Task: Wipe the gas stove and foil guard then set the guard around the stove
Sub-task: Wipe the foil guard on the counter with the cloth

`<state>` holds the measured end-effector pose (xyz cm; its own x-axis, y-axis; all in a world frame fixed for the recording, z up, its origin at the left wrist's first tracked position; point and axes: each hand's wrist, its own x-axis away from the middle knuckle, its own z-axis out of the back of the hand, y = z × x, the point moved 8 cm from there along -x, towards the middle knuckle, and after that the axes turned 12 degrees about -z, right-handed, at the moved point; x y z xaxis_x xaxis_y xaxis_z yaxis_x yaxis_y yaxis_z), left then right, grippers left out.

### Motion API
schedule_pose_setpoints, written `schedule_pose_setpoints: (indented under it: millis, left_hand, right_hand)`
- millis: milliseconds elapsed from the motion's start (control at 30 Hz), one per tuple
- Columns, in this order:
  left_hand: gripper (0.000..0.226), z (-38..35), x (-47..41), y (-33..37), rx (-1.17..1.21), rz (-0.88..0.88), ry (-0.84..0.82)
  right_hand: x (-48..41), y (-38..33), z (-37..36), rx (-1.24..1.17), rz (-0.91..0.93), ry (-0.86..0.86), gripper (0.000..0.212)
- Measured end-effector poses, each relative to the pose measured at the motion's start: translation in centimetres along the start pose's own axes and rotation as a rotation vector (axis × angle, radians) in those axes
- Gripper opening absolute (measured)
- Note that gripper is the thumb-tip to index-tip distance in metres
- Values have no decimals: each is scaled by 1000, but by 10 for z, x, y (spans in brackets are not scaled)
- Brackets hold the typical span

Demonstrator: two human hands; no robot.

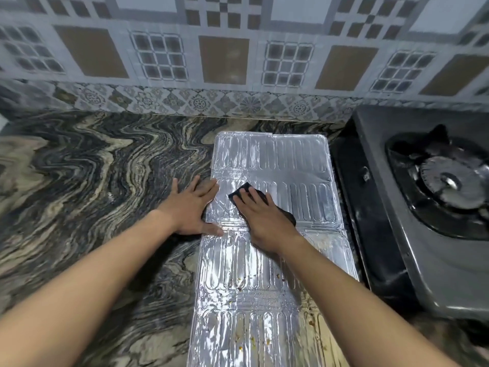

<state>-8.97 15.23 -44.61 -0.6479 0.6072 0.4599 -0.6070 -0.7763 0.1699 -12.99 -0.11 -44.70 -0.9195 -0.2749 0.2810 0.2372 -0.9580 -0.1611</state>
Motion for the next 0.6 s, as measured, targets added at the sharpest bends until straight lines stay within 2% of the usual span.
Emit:
schedule_pose_setpoints:
  millis: [167,300,600]
  left_hand:
    - [131,3,-3,1,-20,38,-9]
    - [132,3,-3,1,-17,64,-30]
    - [130,3,-3,4,-7,104,-54]
  right_hand:
    - [1,7,0,-15,-45,-12,90]
    - [6,36,4,-90,-140,-6,94]
    - [19,96,11,-191,-363,24,87]
